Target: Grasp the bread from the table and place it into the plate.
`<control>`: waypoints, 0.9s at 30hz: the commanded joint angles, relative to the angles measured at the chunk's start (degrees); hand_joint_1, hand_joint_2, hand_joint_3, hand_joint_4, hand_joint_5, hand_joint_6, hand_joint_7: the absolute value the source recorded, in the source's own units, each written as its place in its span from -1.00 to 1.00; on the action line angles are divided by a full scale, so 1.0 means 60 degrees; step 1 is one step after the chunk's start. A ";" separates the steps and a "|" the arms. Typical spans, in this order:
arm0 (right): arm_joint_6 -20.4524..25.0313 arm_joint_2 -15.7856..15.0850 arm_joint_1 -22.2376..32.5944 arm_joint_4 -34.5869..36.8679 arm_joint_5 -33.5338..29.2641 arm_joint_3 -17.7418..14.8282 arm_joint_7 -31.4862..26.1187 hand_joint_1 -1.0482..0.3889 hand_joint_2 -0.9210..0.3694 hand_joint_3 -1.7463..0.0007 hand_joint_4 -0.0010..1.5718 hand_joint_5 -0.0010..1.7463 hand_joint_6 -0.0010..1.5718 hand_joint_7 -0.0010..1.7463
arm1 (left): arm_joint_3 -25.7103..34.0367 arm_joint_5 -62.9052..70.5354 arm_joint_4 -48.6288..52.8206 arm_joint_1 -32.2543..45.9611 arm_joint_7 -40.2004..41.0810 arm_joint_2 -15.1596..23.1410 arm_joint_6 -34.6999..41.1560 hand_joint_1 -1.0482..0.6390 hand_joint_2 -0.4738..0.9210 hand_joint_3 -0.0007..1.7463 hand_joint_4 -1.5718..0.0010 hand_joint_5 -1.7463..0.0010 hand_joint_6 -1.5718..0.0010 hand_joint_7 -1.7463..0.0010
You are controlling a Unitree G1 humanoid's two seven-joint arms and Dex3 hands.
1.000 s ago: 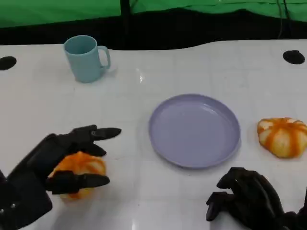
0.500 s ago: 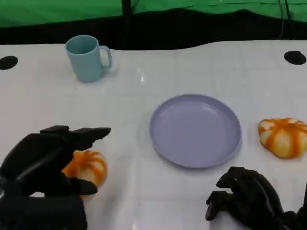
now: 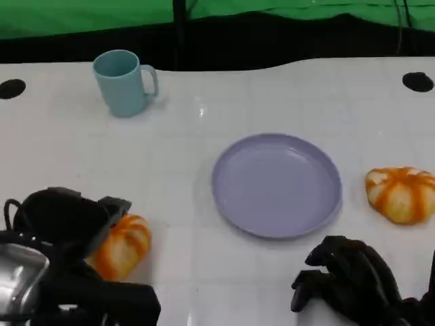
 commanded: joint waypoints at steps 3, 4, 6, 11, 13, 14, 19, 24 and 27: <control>-0.0100 -0.0063 0.0037 -0.0075 0.0029 -0.0064 -0.0004 -1.00 -0.70 1.00 1.00 -0.15 1.00 -0.59 | -0.0640 0.0043 0.1753 -0.0619 0.1041 0.0024 0.0028 -0.64 0.88 -1.00 0.47 0.89 0.61 0.99; -0.0041 -0.0063 0.0054 -0.0121 0.0038 -0.0061 -0.0036 -1.00 -0.70 1.00 1.00 -0.15 1.00 -0.59 | -0.0744 0.0033 0.2007 -0.0708 0.1218 0.0015 0.0006 -0.64 0.88 -1.00 0.47 0.89 0.60 0.99; -0.0026 -0.0068 0.0066 -0.0145 0.0051 -0.0058 -0.0016 -1.00 -0.70 1.00 1.00 -0.15 1.00 -0.59 | -0.0934 0.0012 0.2427 -0.0871 0.1480 0.0005 -0.0010 -0.64 0.91 -0.99 0.48 0.90 0.60 0.99; -0.0086 -0.0067 0.0056 -0.0078 0.0067 -0.0077 0.0054 -1.00 -0.70 1.00 1.00 -0.15 1.00 -0.59 | -0.1215 -0.0303 0.3356 -0.1171 0.2209 -0.0063 -0.0137 -0.61 0.94 -0.99 0.48 0.92 0.58 0.99; -0.0065 -0.0056 0.0075 -0.0118 0.0045 -0.0070 -0.0006 -1.00 -0.70 1.00 1.00 -0.16 1.00 -0.59 | -0.1353 -0.0389 0.3898 -0.1317 0.2658 -0.0133 -0.0189 -0.59 0.96 -0.98 0.47 0.92 0.58 0.99; -0.0067 -0.0048 0.0081 -0.0137 0.0036 -0.0066 -0.0028 -1.00 -0.70 1.00 1.00 -0.16 1.00 -0.59 | -0.1414 -0.0461 0.4191 -0.1386 0.2950 -0.0167 -0.0239 -0.58 0.97 -0.98 0.46 0.92 0.58 0.99; -0.0037 -0.0052 0.0105 -0.0198 0.0042 -0.0046 -0.0020 -1.00 -0.70 1.00 1.00 -0.15 1.00 -0.58 | -0.1480 -0.1125 0.5275 -0.1592 0.4118 -0.0350 -0.0564 -0.42 0.98 -0.99 0.36 0.90 0.49 0.97; 0.0055 -0.0043 0.0145 -0.0262 0.0061 -0.0044 -0.0064 -1.00 -0.69 1.00 1.00 -0.16 1.00 -0.58 | -0.1634 -0.1748 0.6958 -0.1937 0.5732 -0.0429 -0.1462 -0.11 1.00 -0.64 0.10 -0.42 -0.22 0.92; 0.0054 -0.0038 0.0143 -0.0260 0.0065 -0.0045 -0.0044 -1.00 -0.69 1.00 1.00 -0.16 1.00 -0.58 | -0.1835 -0.1940 0.8110 -0.2324 0.6498 -0.0459 -0.1939 -0.10 1.00 -0.54 0.09 -0.74 -0.36 0.50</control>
